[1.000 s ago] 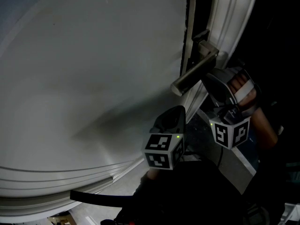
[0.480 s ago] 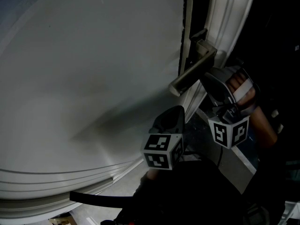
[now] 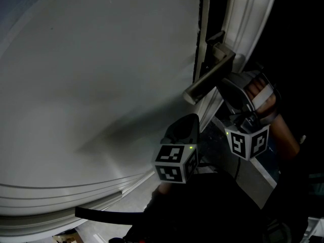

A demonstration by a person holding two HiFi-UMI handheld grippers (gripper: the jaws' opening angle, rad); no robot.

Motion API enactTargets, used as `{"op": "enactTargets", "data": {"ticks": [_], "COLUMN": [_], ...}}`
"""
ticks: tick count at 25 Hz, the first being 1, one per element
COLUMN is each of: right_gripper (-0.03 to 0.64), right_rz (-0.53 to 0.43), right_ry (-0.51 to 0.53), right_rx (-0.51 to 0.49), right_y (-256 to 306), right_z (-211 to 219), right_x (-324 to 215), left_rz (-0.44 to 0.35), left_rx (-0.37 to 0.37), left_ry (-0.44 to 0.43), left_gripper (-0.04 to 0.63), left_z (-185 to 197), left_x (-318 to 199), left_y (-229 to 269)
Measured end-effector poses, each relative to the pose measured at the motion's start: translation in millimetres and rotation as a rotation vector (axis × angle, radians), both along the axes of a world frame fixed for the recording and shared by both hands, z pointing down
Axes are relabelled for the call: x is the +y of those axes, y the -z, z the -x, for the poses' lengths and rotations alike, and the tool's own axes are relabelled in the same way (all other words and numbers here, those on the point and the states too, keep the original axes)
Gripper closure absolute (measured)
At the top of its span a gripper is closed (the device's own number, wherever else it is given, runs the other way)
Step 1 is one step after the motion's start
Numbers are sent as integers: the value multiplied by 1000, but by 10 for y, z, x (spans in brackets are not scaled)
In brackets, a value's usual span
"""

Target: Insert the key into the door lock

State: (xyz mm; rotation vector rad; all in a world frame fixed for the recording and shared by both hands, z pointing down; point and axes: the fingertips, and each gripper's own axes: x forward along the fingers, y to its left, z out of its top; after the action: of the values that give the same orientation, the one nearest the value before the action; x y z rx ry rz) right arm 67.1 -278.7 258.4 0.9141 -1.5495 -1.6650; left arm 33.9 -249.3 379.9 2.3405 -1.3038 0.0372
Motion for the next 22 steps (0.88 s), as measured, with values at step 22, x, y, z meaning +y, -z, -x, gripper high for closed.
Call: {"op": "enactTargets", "data": {"ticks": [22], "right_gripper": [604], "right_rz": [3], "right_ry": [-8], "right_rx": [-1], "right_y": [8], "right_z": [6], "right_x": [-11], "left_rz": [1], "left_rx": [7], "left_ry": [3], "left_gripper": [595], "left_z": [11], "left_x": [5], "left_y": [0]}}
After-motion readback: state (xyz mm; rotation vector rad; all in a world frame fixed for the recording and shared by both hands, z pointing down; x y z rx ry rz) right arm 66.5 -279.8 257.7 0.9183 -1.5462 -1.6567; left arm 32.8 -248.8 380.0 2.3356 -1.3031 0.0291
